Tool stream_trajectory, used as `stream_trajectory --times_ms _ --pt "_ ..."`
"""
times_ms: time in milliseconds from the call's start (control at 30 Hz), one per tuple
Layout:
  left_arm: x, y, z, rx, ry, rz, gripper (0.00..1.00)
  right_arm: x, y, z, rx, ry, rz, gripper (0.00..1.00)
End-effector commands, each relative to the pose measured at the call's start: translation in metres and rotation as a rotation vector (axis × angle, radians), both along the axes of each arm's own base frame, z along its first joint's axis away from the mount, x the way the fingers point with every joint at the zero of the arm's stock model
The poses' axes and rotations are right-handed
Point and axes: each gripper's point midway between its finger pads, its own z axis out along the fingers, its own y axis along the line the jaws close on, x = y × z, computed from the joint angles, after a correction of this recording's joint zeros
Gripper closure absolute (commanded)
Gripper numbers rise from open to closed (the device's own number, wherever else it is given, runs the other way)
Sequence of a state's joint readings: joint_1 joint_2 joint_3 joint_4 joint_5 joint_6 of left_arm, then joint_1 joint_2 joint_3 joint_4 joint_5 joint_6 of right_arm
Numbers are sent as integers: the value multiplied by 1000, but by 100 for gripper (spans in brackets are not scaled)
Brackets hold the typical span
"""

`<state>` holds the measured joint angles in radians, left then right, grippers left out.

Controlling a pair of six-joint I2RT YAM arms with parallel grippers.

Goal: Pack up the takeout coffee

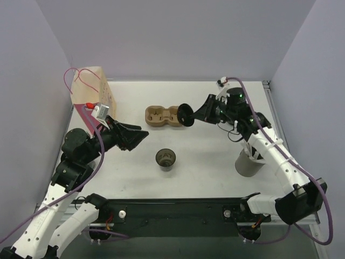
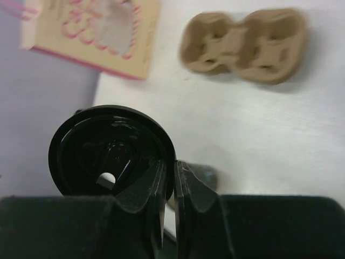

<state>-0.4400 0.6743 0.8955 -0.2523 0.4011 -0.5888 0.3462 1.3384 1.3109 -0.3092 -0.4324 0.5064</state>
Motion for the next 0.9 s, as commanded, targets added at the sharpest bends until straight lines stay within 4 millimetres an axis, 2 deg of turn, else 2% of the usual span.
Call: stream_trajectory --times_ms 0,33,67,133,267,500,867 --pt "-17 -25 48 -247 -82 -182 33 -39 66 63 439 -58 139 90" --pt "-22 -27 64 -296 -151 -215 33 -45 69 53 464 -25 136 90" --pt "-21 -31 55 -300 -148 -234 34 -50 72 67 539 -31 124 89" --pt "-24 -33 63 -315 -215 -254 35 -60 82 70 590 -15 140 89" --pt "-14 -38 56 -283 -247 -251 36 -75 94 80 665 18 173 89" --pt "-2 -40 45 -280 -273 -221 36 -84 104 88 714 38 201 89" --pt "1 -43 46 -333 -303 -224 40 -95 121 79 750 91 249 89"
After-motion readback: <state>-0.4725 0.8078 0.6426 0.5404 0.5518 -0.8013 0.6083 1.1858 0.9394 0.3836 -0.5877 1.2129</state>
